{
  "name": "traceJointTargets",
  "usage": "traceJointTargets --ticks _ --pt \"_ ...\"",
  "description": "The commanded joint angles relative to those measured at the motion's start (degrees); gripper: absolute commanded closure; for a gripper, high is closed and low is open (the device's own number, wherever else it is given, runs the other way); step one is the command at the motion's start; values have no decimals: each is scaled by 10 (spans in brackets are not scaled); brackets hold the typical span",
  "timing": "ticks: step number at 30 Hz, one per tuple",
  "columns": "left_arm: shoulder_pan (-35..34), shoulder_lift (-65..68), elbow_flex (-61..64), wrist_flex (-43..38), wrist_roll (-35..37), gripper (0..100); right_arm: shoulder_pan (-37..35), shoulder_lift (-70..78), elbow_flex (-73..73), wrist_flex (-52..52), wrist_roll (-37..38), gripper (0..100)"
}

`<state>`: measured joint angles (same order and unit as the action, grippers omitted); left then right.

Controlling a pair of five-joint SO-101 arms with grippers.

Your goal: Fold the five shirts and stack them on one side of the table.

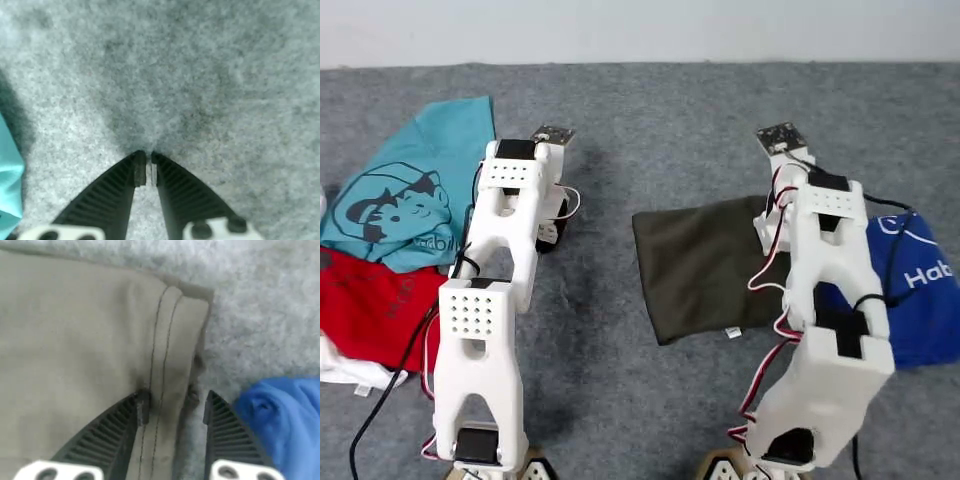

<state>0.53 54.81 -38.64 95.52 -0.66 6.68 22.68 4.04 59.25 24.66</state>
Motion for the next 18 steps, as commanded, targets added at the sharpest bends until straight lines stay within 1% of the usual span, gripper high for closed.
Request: traceJointTargets --ticks 1,3,4,6,8,9,10,18 --pt "9 19 10 11 -4 959 4 27 -10 -37 4 808" --pt "9 19 10 11 -4 959 3 43 -10 -46 5 818" --pt "9 19 10 11 -4 959 2 47 -10 -47 6 840" --pt "9 19 10 11 -4 959 0 52 -16 -43 25 908" --pt "9 19 10 11 -4 959 -4 51 -17 -43 62 983" --pt "9 19 10 11 -4 959 -6 51 -16 -42 74 993" --pt "9 19 10 11 -4 959 -7 50 -16 -39 77 980" --pt "9 19 10 11 -4 959 -36 25 -45 3 74 988"
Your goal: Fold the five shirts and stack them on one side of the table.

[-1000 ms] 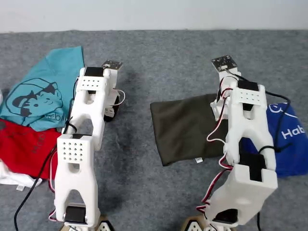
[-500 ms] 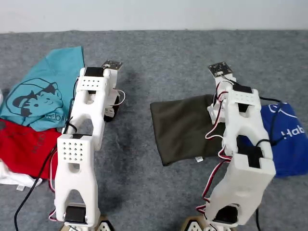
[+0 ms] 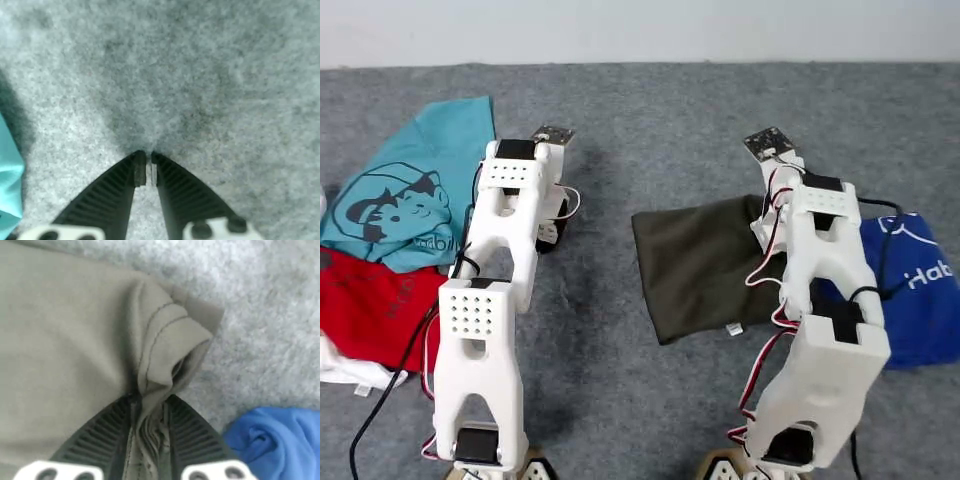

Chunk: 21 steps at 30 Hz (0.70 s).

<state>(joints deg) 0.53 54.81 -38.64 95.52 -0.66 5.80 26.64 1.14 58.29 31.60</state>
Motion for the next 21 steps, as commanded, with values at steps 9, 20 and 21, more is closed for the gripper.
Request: traceJointTargets --ticks 9,20,21 --pt "9 19 10 11 -4 959 -62 -27 -164 8 -110 988" --pt "9 19 10 11 -4 959 47 -37 -292 145 -375 988" --pt "9 19 10 11 -4 959 61 -44 -295 164 -393 988"
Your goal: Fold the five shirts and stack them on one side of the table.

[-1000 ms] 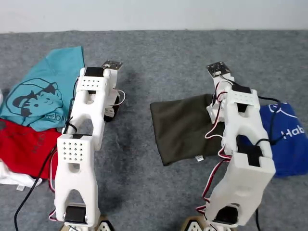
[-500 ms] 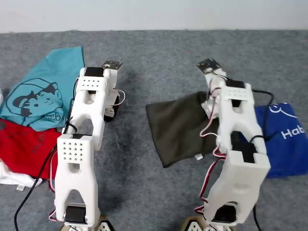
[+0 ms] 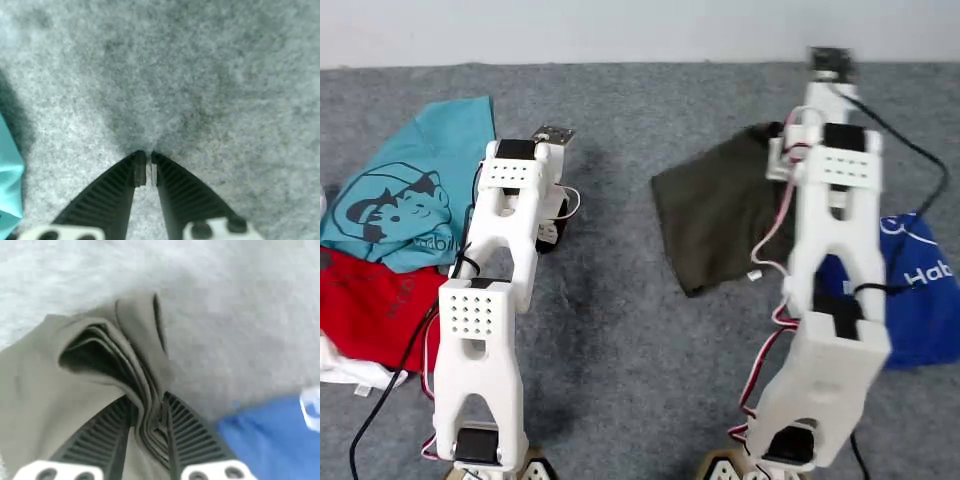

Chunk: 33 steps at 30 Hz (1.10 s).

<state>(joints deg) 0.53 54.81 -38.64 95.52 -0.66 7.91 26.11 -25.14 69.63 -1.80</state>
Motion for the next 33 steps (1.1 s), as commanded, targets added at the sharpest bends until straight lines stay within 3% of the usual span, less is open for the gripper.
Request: traceJointTargets --ticks 1,9,22,33 --pt "9 19 10 11 -4 959 54 -45 -33 65 -72 988" --pt "9 19 10 11 -4 959 180 -85 -33 144 -122 988" --pt "9 19 10 11 -4 959 409 -74 8 223 -122 988" --pt "9 19 10 12 -4 959 446 -65 171 173 -121 983"
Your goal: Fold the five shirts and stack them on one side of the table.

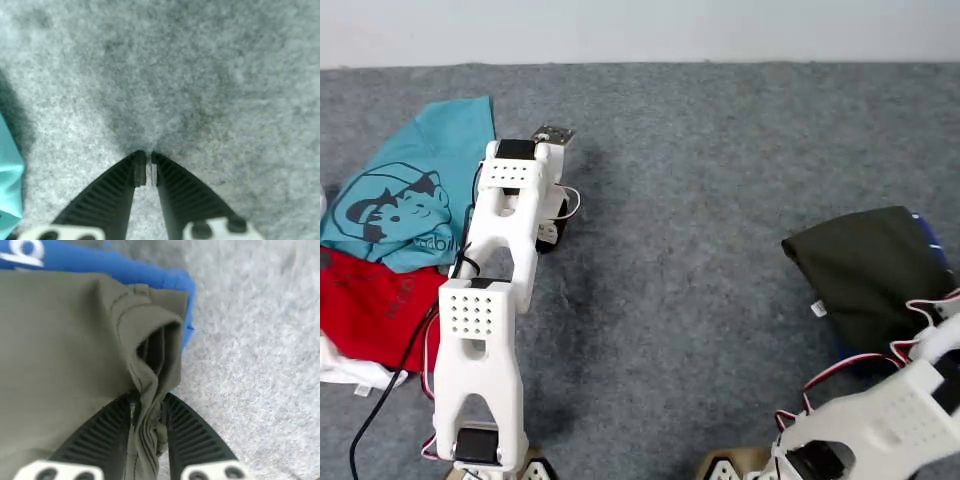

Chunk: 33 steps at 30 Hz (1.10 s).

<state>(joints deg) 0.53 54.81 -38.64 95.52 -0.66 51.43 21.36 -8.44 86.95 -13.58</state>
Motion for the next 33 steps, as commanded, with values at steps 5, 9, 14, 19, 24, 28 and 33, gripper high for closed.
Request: traceJointTargets --ticks 5,9,14,19,24,28,33 --pt "9 19 10 12 -4 959 36 -18 4 5 -5 983" --pt "9 19 10 12 -4 959 63 -18 7 13 -4 983" --pt "9 19 10 12 -4 959 75 -18 -1 15 40 946" --pt "9 19 11 12 -4 958 66 -22 -13 17 50 798" --pt "9 19 11 12 -4 936 67 -76 -56 68 85 778" --pt "9 19 11 12 -4 935 41 -154 -111 104 95 779" --pt "9 19 11 12 -4 935 -103 -194 -112 31 106 779"
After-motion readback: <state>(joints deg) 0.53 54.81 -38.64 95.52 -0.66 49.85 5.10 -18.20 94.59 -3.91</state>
